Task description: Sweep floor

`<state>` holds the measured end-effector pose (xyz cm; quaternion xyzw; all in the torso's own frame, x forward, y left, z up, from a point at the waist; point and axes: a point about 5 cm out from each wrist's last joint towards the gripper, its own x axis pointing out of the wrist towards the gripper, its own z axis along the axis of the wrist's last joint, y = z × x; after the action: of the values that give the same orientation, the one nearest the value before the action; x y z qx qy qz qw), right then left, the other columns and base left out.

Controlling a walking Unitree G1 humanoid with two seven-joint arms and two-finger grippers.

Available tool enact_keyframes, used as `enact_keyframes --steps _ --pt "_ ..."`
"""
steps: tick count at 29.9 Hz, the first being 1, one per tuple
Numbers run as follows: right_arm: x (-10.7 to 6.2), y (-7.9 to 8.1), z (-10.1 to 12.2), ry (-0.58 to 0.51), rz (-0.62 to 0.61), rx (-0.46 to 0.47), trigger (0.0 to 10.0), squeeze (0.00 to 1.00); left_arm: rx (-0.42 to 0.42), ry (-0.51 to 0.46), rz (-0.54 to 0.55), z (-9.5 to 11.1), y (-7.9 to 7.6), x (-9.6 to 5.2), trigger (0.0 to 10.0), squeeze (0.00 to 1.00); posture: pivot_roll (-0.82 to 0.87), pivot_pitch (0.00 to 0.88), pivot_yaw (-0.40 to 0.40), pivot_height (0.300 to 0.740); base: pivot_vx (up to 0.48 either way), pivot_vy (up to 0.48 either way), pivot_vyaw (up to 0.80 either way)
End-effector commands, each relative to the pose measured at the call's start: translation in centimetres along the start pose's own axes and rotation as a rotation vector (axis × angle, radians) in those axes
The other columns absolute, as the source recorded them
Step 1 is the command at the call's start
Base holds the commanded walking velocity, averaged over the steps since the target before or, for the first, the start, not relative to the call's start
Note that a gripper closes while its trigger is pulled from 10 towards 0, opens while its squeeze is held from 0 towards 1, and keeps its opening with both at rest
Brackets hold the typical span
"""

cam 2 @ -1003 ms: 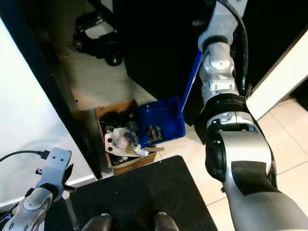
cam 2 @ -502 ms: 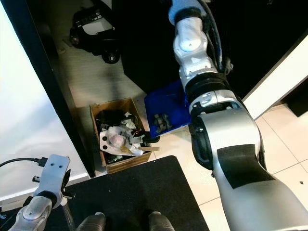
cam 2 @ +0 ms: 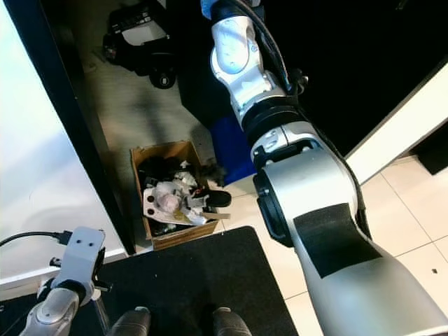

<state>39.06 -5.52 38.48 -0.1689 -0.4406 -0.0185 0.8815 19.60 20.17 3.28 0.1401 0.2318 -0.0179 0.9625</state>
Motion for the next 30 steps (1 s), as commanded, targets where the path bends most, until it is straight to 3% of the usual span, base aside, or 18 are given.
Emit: enact_keyframes --steps 1,12,20,23,27,30 --pt "0.4 -0.6 0.3 -0.014 -0.013 -0.007 10.0 0.0 -0.02 0.026 -0.016 -0.5 -0.8 -0.3 10.0 0.0 0.32 0.094 -0.172 0.74 0.0 0.0 0.0" --pt "-0.3 -1.8 -1.4 0.045 -0.048 0.015 10.0 0.0 -0.013 0.017 -0.024 0.0 -0.9 0.1 10.0 0.0 0.31 0.083 -0.161 0.74 0.0 0.0 0.0" --pt "-2.4 -3.8 -4.7 0.18 -0.074 0.172 10.0 0.0 0.011 0.023 -0.049 -0.2 -1.1 0.2 10.0 0.0 0.28 0.08 -0.139 0.74 0.0 0.0 0.0" --pt "-4.0 -5.3 -6.7 0.246 -0.087 0.227 10.0 0.0 0.029 0.02 -0.064 -0.1 -1.2 0.3 10.0 0.0 0.26 0.079 -0.125 0.74 0.0 0.0 0.0" --pt "-5.8 -6.5 -8.3 0.288 -0.057 0.215 10.0 0.0 0.039 0.011 -0.073 0.0 -1.2 0.5 10.0 0.0 0.24 0.079 -0.116 0.74 0.0 0.0 0.0" --pt "-8.6 -9.5 -9.8 0.33 -0.036 0.173 10.0 0.0 0.053 -0.038 -0.078 0.7 -0.6 0.9 10.0 0.0 0.18 0.078 -0.082 0.74 0.0 0.0 0.0"
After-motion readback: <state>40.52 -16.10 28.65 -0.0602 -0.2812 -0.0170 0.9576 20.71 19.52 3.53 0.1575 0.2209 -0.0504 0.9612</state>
